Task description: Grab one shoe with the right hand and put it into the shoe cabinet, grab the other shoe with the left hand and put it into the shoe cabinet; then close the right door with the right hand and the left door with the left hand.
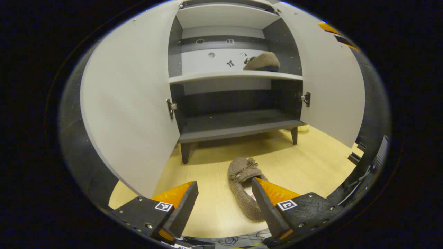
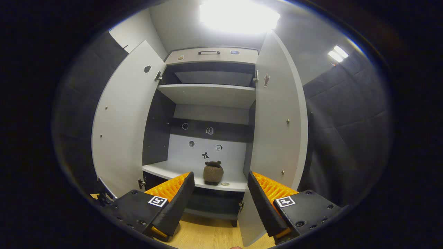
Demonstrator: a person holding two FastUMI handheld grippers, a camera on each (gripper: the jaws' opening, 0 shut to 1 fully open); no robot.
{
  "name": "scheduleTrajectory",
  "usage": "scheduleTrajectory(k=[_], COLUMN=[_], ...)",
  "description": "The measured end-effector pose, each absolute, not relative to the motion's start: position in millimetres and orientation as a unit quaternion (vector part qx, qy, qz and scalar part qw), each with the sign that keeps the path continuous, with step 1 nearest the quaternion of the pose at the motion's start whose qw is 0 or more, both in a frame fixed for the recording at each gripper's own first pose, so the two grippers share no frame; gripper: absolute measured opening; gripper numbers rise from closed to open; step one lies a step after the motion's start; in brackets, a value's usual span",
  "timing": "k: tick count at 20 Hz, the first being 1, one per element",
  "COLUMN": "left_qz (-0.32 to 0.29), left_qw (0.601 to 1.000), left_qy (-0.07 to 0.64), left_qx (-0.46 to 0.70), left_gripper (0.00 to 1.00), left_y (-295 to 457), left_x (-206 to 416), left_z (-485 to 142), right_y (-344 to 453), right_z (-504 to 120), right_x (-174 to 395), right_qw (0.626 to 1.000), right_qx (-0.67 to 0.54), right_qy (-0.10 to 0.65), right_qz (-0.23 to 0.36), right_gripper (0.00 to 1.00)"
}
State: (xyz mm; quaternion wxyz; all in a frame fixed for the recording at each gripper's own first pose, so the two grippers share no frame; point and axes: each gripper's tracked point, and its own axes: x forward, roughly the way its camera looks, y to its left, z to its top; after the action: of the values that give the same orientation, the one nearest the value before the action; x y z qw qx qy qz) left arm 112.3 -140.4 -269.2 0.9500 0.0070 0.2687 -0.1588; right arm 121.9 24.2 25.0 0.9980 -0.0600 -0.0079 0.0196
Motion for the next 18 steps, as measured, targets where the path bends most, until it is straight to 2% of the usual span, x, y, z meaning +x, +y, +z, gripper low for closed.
scheduleTrajectory(k=[2, 3, 4, 10, 11, 12, 14, 18], left_qz=[-0.159, -0.158, -0.154, -0.148, -0.148, -0.148, -0.151, -0.151], left_qw=[0.942, 0.938, 0.933, 0.915, 0.913, 0.91, 0.904, 0.904], left_qy=[0.297, 0.31, 0.325, 0.376, 0.381, 0.386, 0.4, 0.399], left_qx=[0.002, 0.002, 0.004, -0.008, -0.001, 0.004, -0.003, 0.018], left_gripper=[1.0, 0.93, 0.93, 0.97, 0.77, 0.84, 0.84, 0.24], left_y=[-138.0, -137.1, -136.8, -136.4, -138.8, -140.1, -145.4, -158.2], left_x=[117.0, 119.0, 119.1, 126.6, 126.9, 128.1, 131.5, 134.9], left_z=[-278.0, -282.2, -288.1, -290.8, -288.4, -290.6, -306.9, -309.8], right_y=[12.1, 7.8, 5.2, -6.9, -8.4, -9.4, -10.7, -15.4], right_z=[19.4, 17.7, 16.5, 5.2, 2.4, 0.3, -1.1, -3.0], right_x=[118.2, 115.2, 112.5, 107.9, 107.4, 107.7, 107.4, 106.2], right_qw=[0.998, 0.998, 0.998, 0.998, 0.998, 0.998, 0.998, 0.998], right_qx=[-0.064, -0.063, -0.06, -0.05, -0.052, -0.053, -0.052, -0.048], right_qy=[0.004, 0.008, 0.011, 0.036, 0.04, 0.043, 0.046, 0.05], right_qz=[0.006, 0.001, -0.001, -0.007, -0.007, -0.008, -0.009, -0.011], right_gripper=[0.98, 0.98, 0.98, 0.98, 0.98, 0.98, 0.98, 0.98])
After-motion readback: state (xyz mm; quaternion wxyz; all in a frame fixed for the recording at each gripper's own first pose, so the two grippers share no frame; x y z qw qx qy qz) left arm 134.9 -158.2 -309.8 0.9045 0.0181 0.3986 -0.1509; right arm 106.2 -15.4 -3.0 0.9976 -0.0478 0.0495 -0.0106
